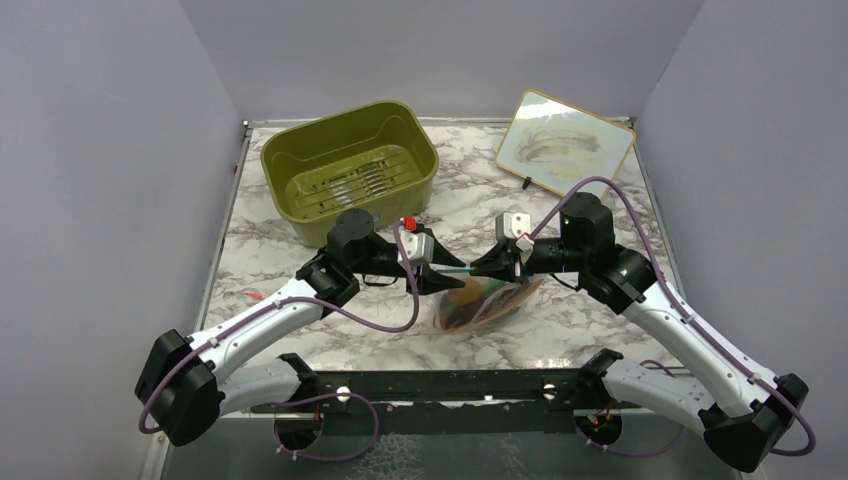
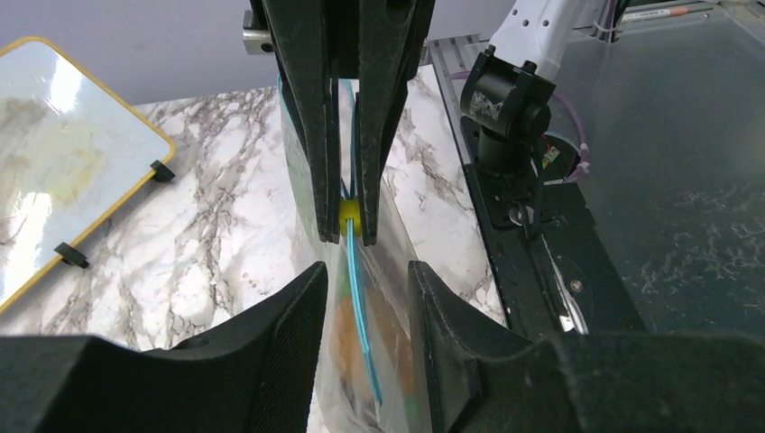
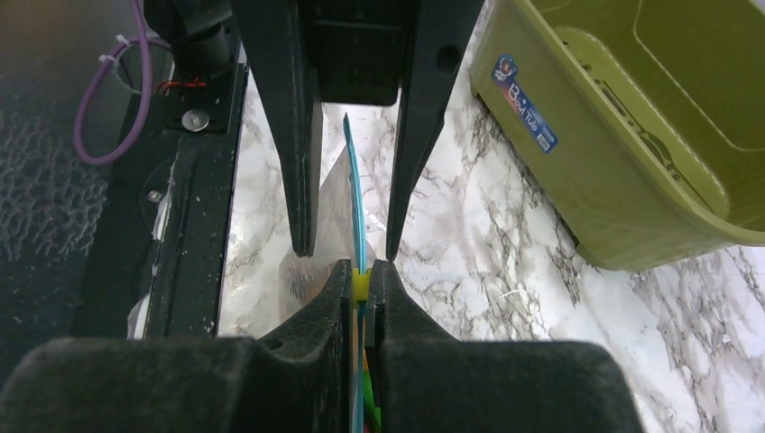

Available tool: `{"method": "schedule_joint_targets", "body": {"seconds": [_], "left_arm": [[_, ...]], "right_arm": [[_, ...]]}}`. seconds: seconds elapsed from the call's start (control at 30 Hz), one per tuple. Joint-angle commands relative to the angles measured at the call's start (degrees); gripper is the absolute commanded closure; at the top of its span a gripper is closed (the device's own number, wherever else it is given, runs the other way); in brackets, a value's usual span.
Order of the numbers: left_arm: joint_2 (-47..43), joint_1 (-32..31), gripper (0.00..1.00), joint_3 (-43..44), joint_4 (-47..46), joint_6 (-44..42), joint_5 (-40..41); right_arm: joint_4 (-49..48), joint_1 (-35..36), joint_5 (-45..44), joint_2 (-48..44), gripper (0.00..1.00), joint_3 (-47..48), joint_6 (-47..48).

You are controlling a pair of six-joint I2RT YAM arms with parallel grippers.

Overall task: Place the food in the zip-top bag and seal the zipper
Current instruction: Zip the zipper food storage bag at the center of the board.

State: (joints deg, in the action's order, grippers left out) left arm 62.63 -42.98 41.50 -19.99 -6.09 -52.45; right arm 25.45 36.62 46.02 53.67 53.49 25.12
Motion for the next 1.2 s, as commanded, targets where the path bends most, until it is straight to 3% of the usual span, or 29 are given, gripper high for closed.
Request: {"method": "schedule_joint_targets", "body": {"seconds": [0.0, 0.33, 0.6, 0.93, 1.17], "left_arm": [[1.14, 0.09, 0.60, 1.78, -0.72, 1.11, -1.65], [-0.50, 0.09, 0.99, 1.18, -0.58, 0.28, 0.54], [-5.23, 0.09, 1.00, 0.19, -0.16, -2.88, 7.09], [-8.70, 0.16, 1.00, 3.85, 10.02, -12.45, 14.68], [-10.31, 0.18, 1.00, 4.37, 13.49, -14.85, 26.80]], "right_arm": [[-5.98, -0.23, 2.15, 0.10, 0.99, -0.45, -1.99], [-2.68, -0.23, 0.75, -0.36, 0.99, -0.68, -0.09], [3.09, -0.23, -5.26, -3.36, 0.99, -0.04, 1.56], [10.50, -0.23, -12.70, -8.06, 0.99, 1.01, 4.69], [17.82, -0.24, -19.06, -10.83, 0.99, 2.76, 5.88]]}}
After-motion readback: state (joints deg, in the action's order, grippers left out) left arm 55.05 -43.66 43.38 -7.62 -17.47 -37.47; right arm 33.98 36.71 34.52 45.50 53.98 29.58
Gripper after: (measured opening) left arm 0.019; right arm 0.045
